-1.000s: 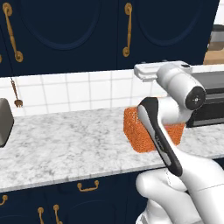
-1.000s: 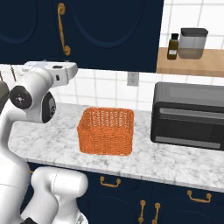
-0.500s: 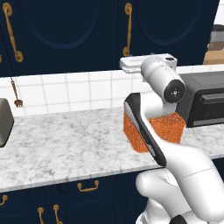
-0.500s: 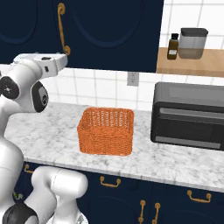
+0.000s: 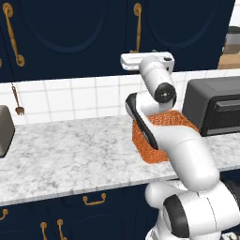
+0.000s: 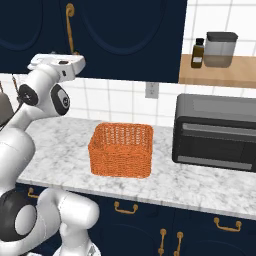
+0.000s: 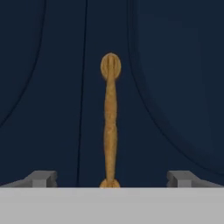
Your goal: Open the cabinet, pick up the bread from the cabinet and place it in the basket. Then move the basket to the dining counter.
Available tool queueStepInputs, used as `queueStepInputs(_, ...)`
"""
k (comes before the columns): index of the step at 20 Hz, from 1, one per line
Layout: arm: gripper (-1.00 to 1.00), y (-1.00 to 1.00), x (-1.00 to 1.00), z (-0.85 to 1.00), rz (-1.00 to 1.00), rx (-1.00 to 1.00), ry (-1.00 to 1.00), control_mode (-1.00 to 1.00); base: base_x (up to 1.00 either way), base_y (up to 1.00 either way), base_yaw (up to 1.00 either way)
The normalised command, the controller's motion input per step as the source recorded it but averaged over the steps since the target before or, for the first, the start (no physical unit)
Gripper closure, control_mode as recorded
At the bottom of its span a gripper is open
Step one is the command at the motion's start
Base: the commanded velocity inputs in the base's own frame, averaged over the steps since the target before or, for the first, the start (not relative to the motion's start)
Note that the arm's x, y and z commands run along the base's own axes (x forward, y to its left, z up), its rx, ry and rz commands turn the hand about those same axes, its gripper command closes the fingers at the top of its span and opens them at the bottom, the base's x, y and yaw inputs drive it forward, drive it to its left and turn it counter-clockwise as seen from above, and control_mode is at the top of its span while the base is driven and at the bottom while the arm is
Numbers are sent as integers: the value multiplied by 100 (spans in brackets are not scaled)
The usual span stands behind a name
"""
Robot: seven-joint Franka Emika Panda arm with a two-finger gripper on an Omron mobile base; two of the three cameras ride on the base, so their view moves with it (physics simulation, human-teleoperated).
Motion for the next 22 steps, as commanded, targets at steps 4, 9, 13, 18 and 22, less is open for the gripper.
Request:
queueStepInputs(4,-100,0,50,6,1,3,-2,-100,0,0,0)
queueStepInputs(9,-100,1,52,13,0,1,0,-100,0,0,0)
queueStepInputs(13,-100,1,46,15,0,0,0,-100,0,0,0)
queueStepInputs(18,100,2,28,1,0,0,2,-100,0,0,0)
queueStepInputs(22,100,0,0,0,0,0,0,-100,0,0,0)
